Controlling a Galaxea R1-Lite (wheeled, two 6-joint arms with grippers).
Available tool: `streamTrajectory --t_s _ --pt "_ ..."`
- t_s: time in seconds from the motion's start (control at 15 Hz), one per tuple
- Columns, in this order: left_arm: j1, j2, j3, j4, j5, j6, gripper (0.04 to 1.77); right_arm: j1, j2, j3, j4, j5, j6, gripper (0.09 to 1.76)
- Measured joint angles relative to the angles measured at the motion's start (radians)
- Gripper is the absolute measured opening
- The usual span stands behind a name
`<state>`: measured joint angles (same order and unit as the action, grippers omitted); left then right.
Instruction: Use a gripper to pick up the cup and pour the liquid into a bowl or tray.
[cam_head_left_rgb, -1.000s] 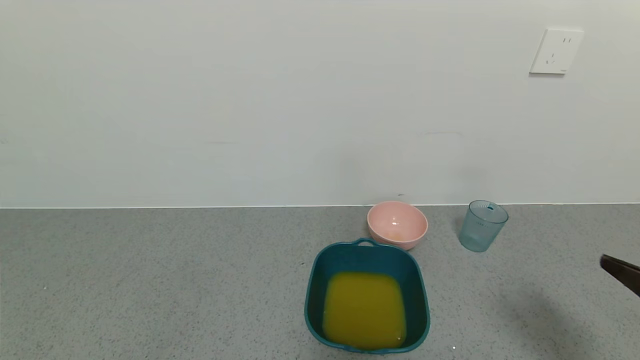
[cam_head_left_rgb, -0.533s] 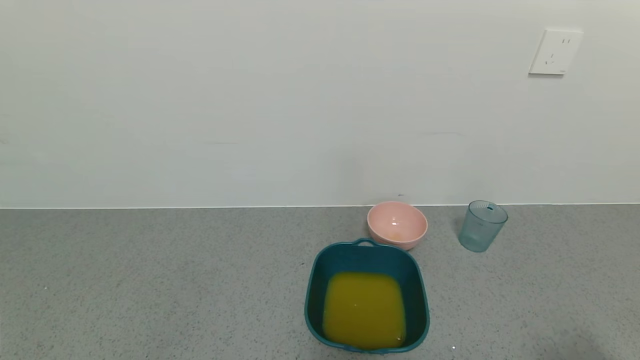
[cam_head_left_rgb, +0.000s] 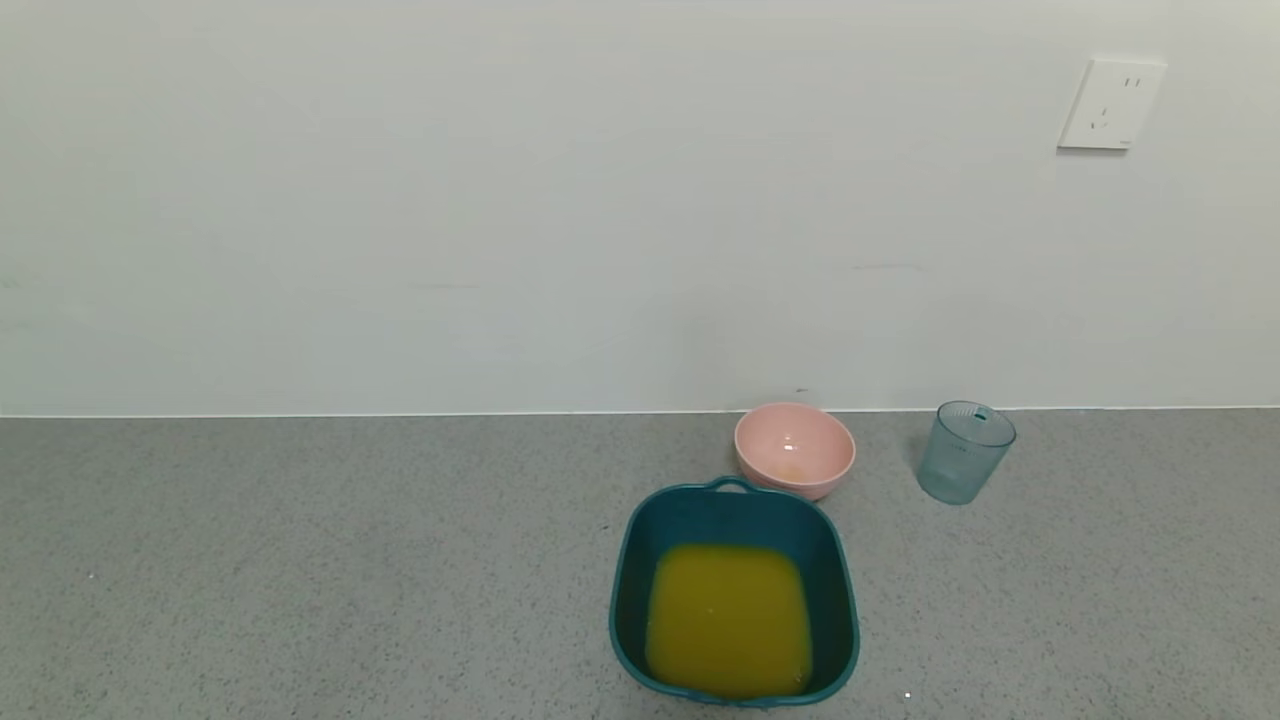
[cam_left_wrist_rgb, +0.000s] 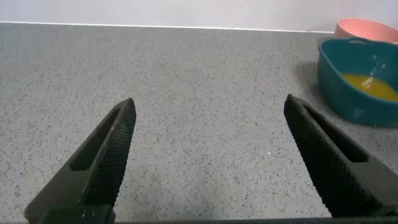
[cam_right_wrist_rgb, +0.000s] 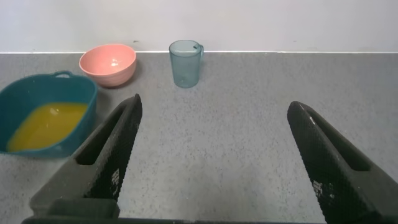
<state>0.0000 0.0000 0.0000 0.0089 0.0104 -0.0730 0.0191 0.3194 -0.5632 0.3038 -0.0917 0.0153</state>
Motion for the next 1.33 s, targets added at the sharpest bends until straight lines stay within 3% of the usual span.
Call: streamTrajectory --t_s 0.47,0.73,1.07,1.33 --pt "0.000 0.000 0.000 0.000 0.000 0.000 1.72 -0.006 -0.156 0.064 0.058 0.003 -0.002 1.70" --pt "0.000 0.000 0.000 0.000 0.000 0.000 1.72 -0.010 -0.258 0.167 0.041 -0.006 -0.009 1.70" --pt "0.000 0.000 0.000 0.000 0.000 0.000 1.72 -0.011 -0.314 0.399 -0.213 0.012 -0.037 1.70" --pt "0.000 0.000 0.000 0.000 0.000 0.000 1.72 -0.012 -0.319 0.514 -0.262 0.072 -0.048 1.70"
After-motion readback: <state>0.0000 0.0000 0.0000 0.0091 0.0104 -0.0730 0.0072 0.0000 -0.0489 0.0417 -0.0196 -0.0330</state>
